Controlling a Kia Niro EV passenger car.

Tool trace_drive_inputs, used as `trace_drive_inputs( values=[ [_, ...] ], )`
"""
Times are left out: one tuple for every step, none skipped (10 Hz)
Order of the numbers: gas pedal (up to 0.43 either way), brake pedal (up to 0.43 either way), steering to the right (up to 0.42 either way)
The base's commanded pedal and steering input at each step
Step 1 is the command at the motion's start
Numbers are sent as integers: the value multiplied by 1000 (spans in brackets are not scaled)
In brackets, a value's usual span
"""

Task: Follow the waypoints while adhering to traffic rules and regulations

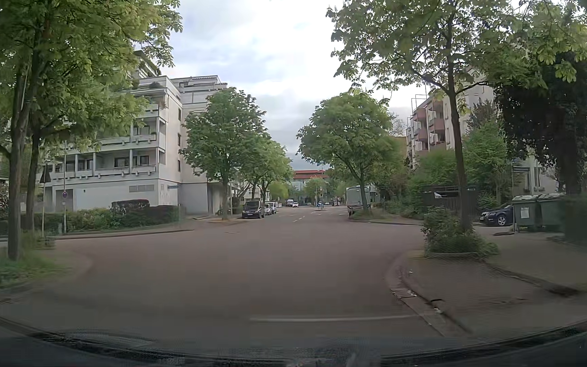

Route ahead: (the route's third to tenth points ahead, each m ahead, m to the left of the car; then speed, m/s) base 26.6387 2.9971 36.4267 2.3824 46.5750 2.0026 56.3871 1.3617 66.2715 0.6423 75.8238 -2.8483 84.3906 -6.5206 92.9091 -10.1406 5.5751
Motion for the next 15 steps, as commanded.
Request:
trace_drive_inputs(
  values=[
    [0,61,15],
    [0,67,9],
    [0,67,2],
    [0,67,3],
    [0,67,8],
    [0,67,12],
    [0,73,10],
    [0,73,9],
    [0,85,9],
    [0,91,9],
    [0,91,9],
    [0,91,9],
    [0,98,9],
    [0,110,8],
    [0,116,8]
  ],
)
